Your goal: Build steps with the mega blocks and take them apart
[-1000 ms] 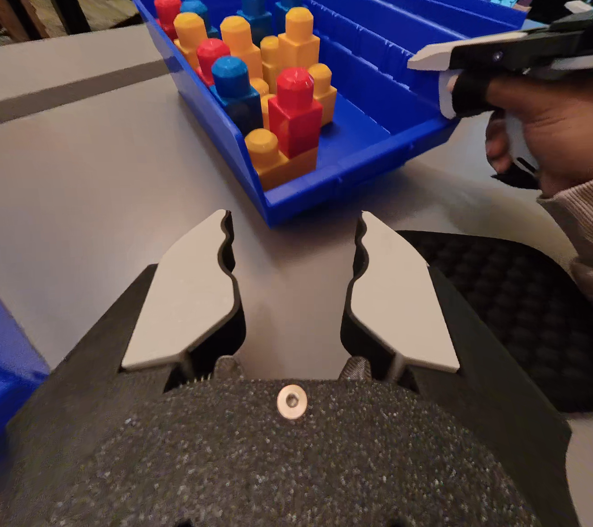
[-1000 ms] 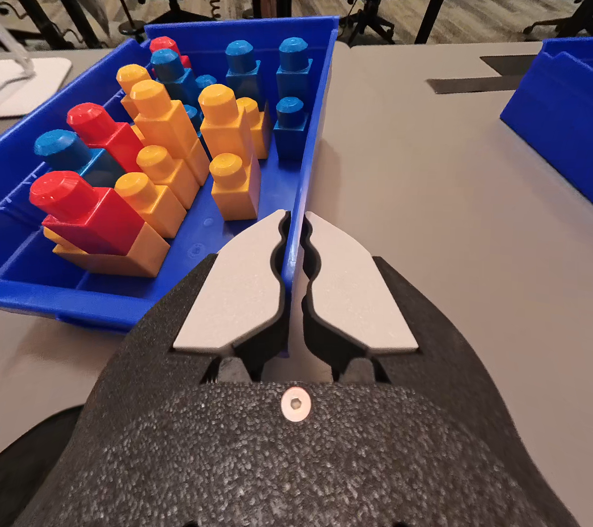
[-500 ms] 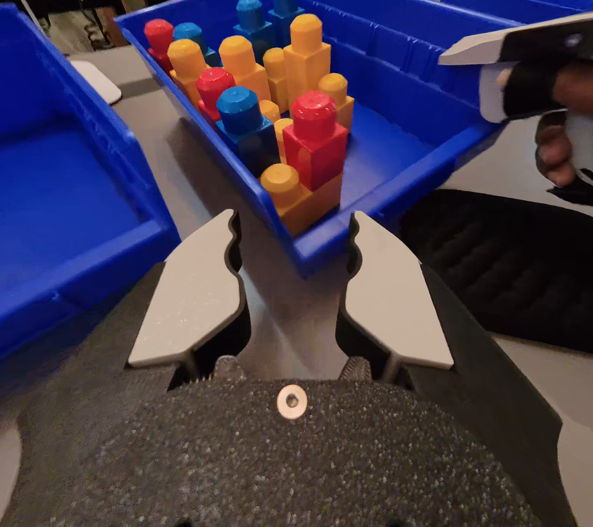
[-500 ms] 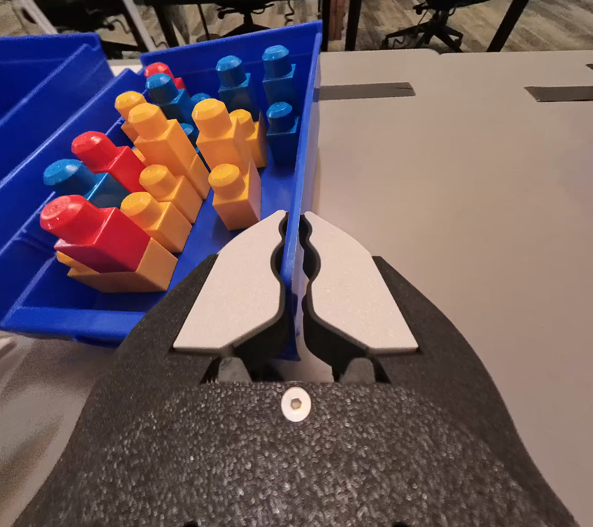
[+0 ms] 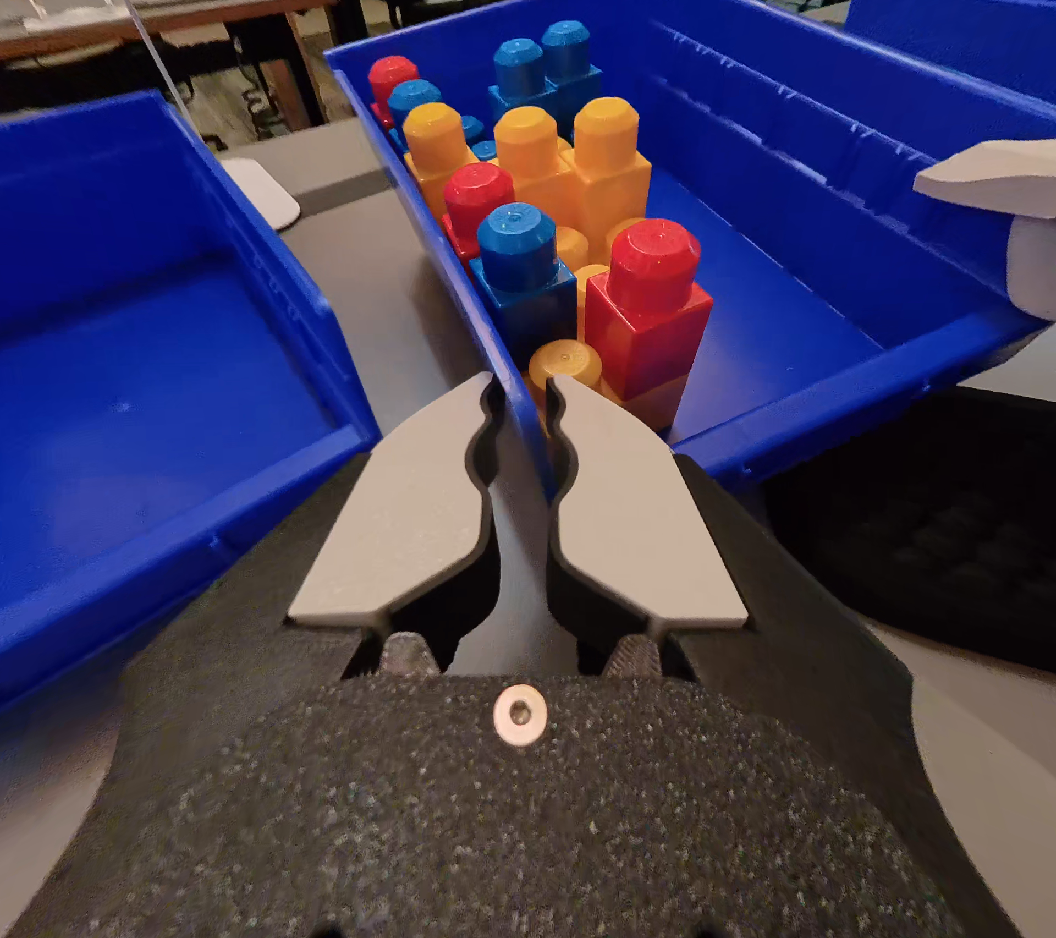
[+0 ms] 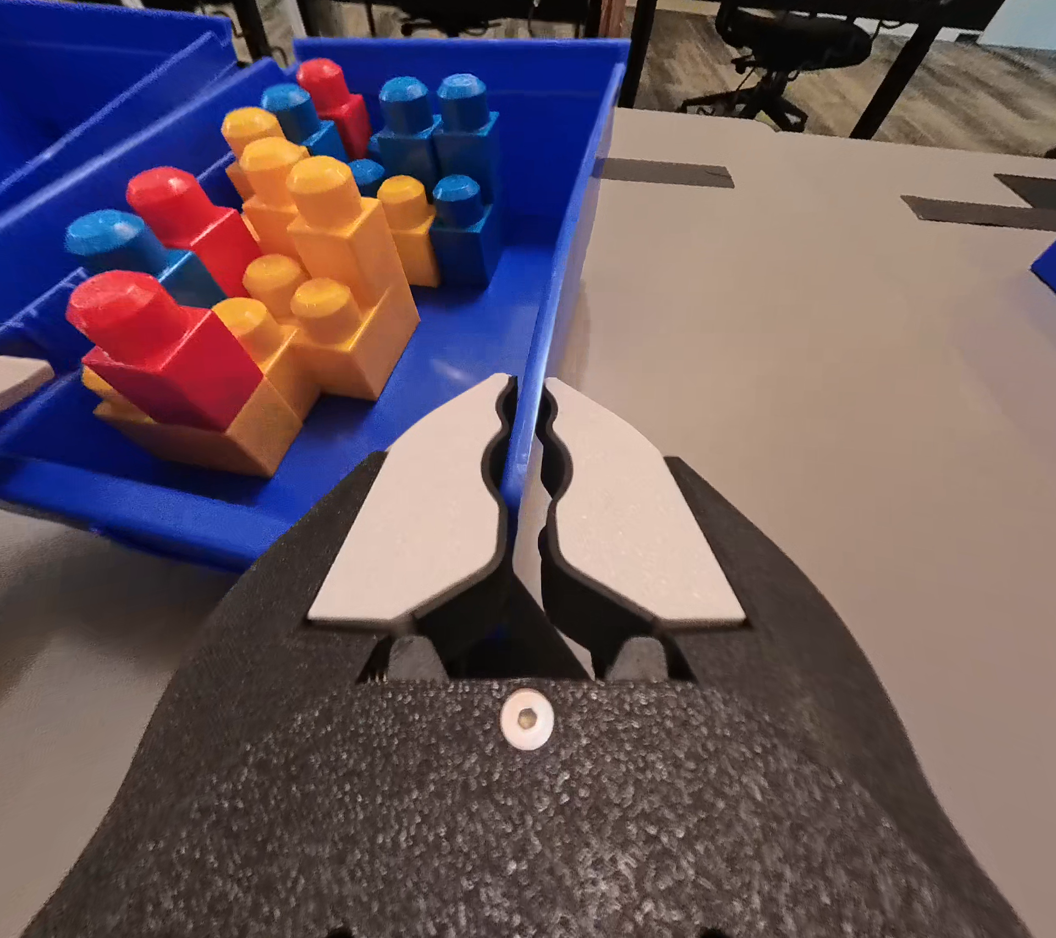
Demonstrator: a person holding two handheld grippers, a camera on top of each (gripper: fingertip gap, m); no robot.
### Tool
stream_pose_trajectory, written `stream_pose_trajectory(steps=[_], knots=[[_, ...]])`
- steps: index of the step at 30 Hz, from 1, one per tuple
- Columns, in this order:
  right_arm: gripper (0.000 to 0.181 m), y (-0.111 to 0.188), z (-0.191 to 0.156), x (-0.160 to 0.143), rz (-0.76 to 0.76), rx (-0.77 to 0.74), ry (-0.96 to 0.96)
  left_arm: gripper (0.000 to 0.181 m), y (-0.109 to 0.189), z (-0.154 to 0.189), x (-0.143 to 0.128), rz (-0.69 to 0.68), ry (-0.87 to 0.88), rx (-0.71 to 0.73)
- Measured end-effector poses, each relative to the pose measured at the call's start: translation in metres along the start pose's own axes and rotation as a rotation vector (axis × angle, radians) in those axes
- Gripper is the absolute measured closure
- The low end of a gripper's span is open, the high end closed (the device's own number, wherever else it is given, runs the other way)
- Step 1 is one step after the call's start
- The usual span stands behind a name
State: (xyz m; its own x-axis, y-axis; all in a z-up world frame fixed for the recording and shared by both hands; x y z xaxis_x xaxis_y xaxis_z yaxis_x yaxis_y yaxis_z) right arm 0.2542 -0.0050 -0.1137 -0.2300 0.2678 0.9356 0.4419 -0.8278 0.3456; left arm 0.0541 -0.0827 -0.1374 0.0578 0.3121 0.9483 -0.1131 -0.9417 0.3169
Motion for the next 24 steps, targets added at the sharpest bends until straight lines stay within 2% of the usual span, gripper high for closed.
stream_pose_trajectory(steps=[5,8,12,18,24], knots=[[0.175,0.025,0.004,0.010,0.064,-0.025,-0.026,0.169,0.015,0.008,0.028,0.060,-0.080,0.007],[0.175,0.038,0.001,0.029,0.114,-0.011,-0.037,0.169,0.031,0.005,0.050,0.097,-0.108,0.021],[0.174,0.046,-0.020,0.060,0.200,0.041,-0.034,0.170,0.059,-0.015,0.073,0.153,-0.111,0.087],[0.174,0.034,-0.077,0.104,0.260,0.177,-0.010,0.171,0.110,-0.066,0.095,0.193,-0.100,0.242],[0.174,0.012,-0.164,0.139,0.272,0.352,0.003,0.172,0.168,-0.134,0.095,0.161,-0.060,0.435]])
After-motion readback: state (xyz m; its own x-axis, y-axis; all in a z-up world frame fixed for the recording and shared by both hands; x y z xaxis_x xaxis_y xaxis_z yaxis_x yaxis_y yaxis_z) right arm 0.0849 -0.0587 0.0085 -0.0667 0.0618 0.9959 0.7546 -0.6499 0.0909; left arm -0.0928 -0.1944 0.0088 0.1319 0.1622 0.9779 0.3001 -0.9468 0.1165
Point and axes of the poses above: each gripper's, where its closed fingertips meet, y back along the fingers, x out of its top, z = x × y across the jaws, the point moved 6 cm from there along y, back along the fingers
